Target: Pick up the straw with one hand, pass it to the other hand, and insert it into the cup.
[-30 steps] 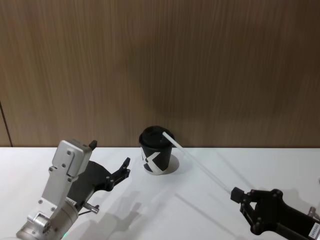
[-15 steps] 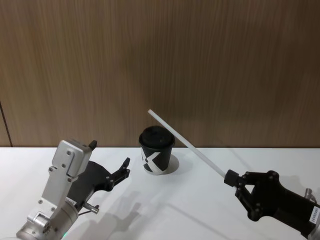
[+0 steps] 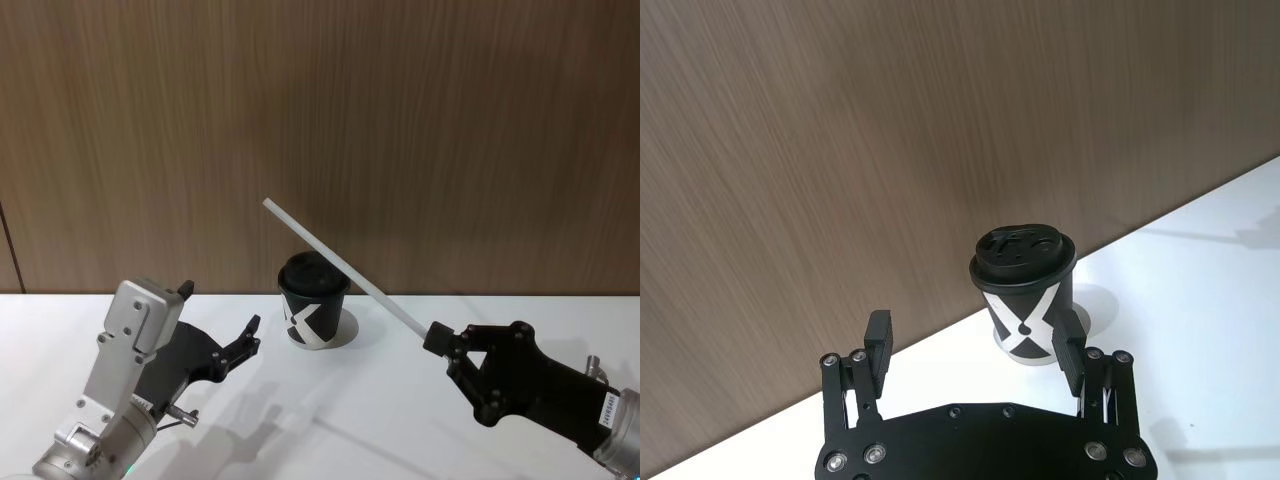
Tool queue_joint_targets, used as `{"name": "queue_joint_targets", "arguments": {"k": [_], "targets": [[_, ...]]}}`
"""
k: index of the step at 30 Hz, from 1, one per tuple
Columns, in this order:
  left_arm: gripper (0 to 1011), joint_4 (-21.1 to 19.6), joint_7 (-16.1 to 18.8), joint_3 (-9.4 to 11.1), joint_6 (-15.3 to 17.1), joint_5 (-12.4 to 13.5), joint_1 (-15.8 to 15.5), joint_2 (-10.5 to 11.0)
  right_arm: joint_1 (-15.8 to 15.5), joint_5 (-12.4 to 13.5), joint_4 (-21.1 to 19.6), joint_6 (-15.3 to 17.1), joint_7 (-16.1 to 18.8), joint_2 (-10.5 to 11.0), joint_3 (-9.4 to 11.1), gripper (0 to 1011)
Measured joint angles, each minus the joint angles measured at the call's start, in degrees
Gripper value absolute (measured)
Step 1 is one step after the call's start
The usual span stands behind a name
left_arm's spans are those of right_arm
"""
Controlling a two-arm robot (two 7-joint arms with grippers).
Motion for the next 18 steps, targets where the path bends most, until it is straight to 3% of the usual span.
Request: {"name": "queue_joint_targets", "arguments": {"k": [9,18], "targets": [[1003,-0.6,-0.84,-0.41,0.0,-0.44,0.2,0.42,1.03,0.28,0.26,-0.16,0.54,-0.36,-0.63,7],[1003,-3.49,-5.48,-2.35,0.0,-4.53,0.92,2.34,1.56,0.41,0.39,-0.22,0.83,-0.55,-0.96,7]]}}
